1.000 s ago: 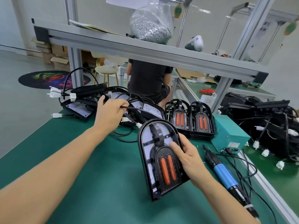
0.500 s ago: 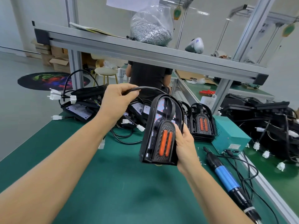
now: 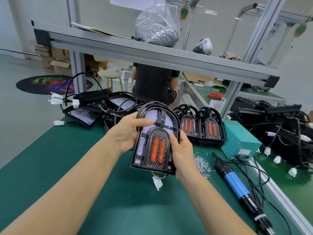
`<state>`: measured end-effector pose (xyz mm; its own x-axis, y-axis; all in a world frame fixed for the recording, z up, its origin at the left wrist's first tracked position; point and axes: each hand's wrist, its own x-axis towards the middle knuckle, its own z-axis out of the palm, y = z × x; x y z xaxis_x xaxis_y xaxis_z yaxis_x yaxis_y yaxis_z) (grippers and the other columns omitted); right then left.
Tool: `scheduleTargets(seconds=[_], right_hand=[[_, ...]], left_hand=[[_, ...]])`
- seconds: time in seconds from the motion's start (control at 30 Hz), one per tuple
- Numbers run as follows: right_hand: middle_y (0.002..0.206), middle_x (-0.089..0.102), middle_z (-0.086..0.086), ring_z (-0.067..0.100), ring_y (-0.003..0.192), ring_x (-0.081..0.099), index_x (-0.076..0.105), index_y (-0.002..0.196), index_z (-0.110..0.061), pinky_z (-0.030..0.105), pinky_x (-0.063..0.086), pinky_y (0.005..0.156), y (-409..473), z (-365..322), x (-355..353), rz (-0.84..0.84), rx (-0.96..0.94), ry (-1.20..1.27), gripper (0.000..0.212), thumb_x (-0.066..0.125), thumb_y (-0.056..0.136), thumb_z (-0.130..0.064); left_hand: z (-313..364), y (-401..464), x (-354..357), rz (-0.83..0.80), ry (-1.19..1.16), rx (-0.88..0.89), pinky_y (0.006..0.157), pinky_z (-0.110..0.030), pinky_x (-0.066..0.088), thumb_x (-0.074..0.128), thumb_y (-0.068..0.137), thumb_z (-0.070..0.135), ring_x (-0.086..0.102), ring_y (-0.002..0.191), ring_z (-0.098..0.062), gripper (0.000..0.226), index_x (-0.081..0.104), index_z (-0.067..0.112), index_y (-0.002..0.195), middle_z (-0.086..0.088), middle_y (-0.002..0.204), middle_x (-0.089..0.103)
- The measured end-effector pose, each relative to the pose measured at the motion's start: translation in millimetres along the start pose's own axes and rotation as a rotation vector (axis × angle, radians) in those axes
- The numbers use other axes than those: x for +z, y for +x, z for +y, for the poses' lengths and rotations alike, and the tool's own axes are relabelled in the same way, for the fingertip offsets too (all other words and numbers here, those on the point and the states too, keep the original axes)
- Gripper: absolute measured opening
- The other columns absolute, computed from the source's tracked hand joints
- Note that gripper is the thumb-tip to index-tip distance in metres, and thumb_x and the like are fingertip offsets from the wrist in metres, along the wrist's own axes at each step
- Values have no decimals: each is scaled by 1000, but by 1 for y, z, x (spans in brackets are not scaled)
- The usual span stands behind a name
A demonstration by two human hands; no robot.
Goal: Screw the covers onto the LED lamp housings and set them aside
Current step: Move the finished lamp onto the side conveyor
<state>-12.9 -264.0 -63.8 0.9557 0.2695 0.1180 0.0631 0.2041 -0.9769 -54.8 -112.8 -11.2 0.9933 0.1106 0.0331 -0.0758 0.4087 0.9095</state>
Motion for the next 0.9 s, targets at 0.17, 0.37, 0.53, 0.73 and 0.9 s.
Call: scheduleTargets(seconds=[0.17,0.37,0.53,0.73,0.9], right_hand=[[109,72,9,25,88,68,60,117,-21,47,58,82,-8,-5,-5,-73,112,19,18,52,101,-23],[126,67,1,15,109,66,50,136,-22,27,54,84,-26,-10,-43,-429,308,119,53,62,86,-32],[111,72,10,19,98,69,75,108,-9,29,55,85,-36,0,-56,-465,448,223,37,65,79,-29],[112,67,24,35,87,67,65,117,5,53,52,90,-42,-1,-64,-395,417,283,42,65,81,-19],[110,68,22,32,83,63,56,125,-7,50,53,81,-47,-7,-77,-192,255,351,52,66,75,-16]], left_hand=[[-7,6,3,95,55,-37,58,-36,59,55,85,-9,67,65,-25,26,58,2,108,-19,89,67],[-10,10,-7,66,-69,-151,56,-35,59,48,92,-1,69,62,-23,18,62,6,99,-12,79,72],[-25,14,7,31,-85,-192,64,-39,59,52,89,0,67,71,-26,25,61,5,112,-16,94,69],[-37,23,23,52,-89,-173,65,-38,57,53,89,-1,68,69,-25,18,64,7,100,-14,89,70],[-53,25,47,5,-122,-163,74,-42,55,53,90,4,67,75,-27,19,64,7,104,-17,94,69]])
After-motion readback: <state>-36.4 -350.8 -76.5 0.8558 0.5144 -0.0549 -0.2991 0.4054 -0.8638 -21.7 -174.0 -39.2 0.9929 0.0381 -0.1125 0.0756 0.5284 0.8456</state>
